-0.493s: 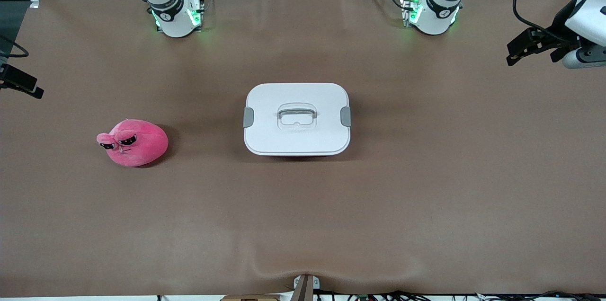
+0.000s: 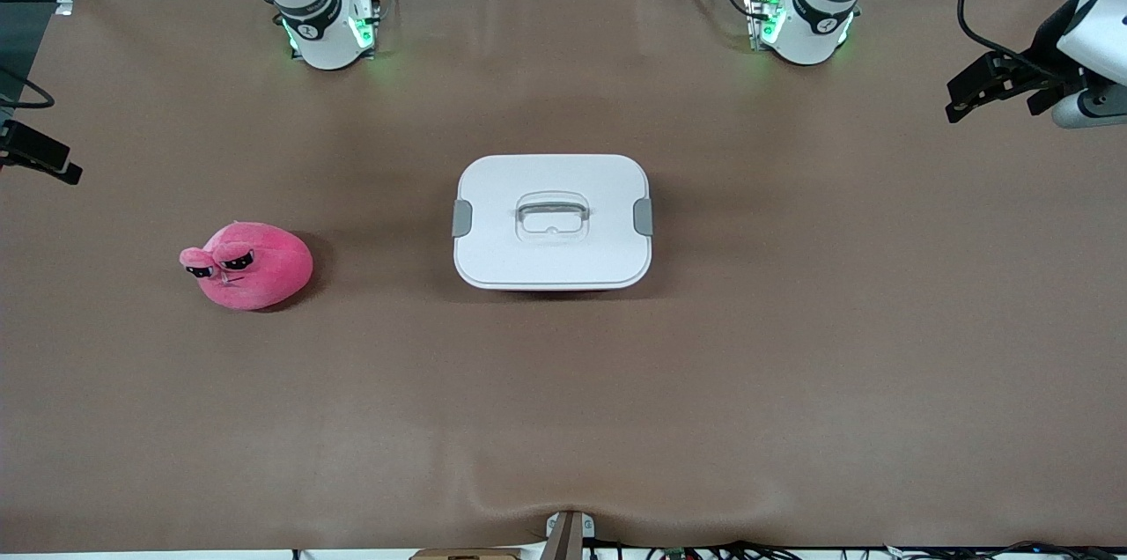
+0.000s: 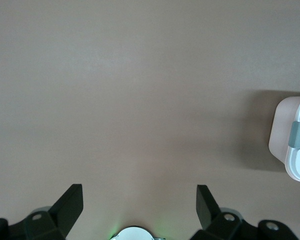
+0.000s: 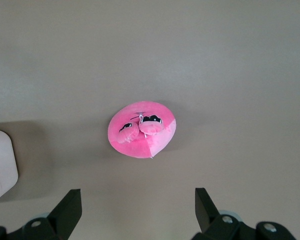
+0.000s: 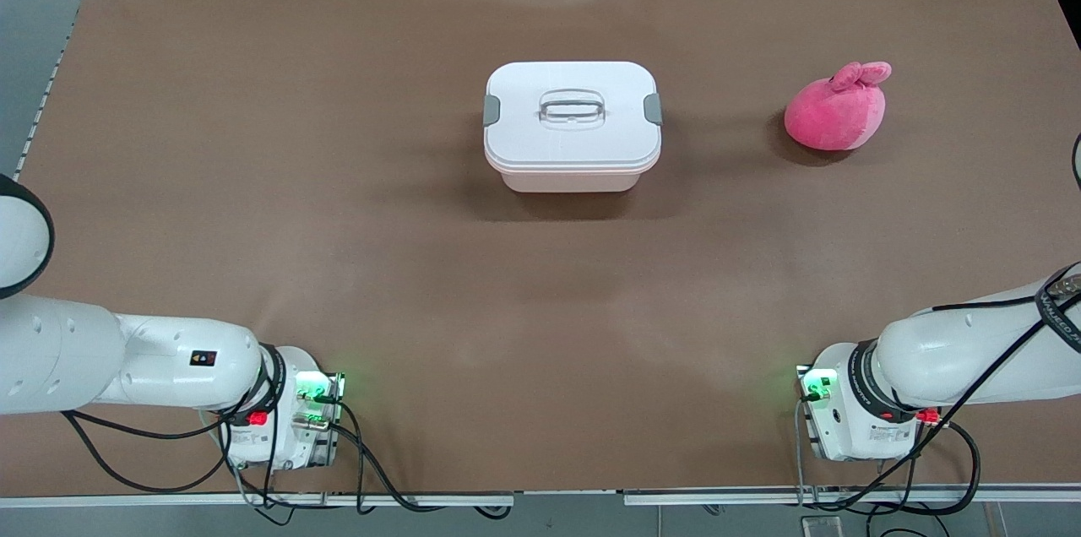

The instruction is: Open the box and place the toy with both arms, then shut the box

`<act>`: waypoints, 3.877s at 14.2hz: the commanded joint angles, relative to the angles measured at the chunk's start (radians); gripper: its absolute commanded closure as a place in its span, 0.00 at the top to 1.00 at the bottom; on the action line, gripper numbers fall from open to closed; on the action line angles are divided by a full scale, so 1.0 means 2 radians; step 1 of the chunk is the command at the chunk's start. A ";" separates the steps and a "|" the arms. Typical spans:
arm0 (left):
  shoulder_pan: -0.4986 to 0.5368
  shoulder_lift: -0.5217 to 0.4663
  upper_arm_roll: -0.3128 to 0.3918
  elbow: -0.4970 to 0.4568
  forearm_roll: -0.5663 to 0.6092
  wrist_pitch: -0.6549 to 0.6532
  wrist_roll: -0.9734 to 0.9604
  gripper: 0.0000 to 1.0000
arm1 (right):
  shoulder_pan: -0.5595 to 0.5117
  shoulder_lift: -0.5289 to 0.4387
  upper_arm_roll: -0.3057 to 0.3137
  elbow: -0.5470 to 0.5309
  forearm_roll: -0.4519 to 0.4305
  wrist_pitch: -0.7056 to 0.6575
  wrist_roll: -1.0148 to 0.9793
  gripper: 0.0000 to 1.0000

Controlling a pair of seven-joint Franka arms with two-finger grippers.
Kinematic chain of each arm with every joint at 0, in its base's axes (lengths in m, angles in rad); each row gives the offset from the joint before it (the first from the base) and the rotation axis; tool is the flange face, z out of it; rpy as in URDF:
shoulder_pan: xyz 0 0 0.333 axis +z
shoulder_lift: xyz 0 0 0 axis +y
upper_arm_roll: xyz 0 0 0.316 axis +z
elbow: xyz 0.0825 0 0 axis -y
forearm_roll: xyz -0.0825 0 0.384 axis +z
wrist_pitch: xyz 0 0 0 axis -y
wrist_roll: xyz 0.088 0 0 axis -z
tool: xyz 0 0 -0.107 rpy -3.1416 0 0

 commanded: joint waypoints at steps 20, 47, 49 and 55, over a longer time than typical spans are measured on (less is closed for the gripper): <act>-0.005 0.017 -0.060 0.010 -0.034 -0.017 -0.201 1.00 | 0.042 0.020 -0.002 -0.244 0.009 0.232 -0.079 1.00; -0.134 0.215 -0.270 0.048 0.057 0.185 -0.999 1.00 | 0.046 0.072 -0.003 -0.263 0.003 0.273 -0.147 0.07; -0.157 0.253 -0.269 0.065 0.109 0.188 -1.077 1.00 | 0.046 0.072 -0.003 -0.261 0.003 0.272 -0.147 0.00; -0.184 0.303 -0.268 0.079 0.168 0.256 -1.166 0.72 | 0.039 0.069 -0.004 -0.228 0.004 0.239 -0.147 0.00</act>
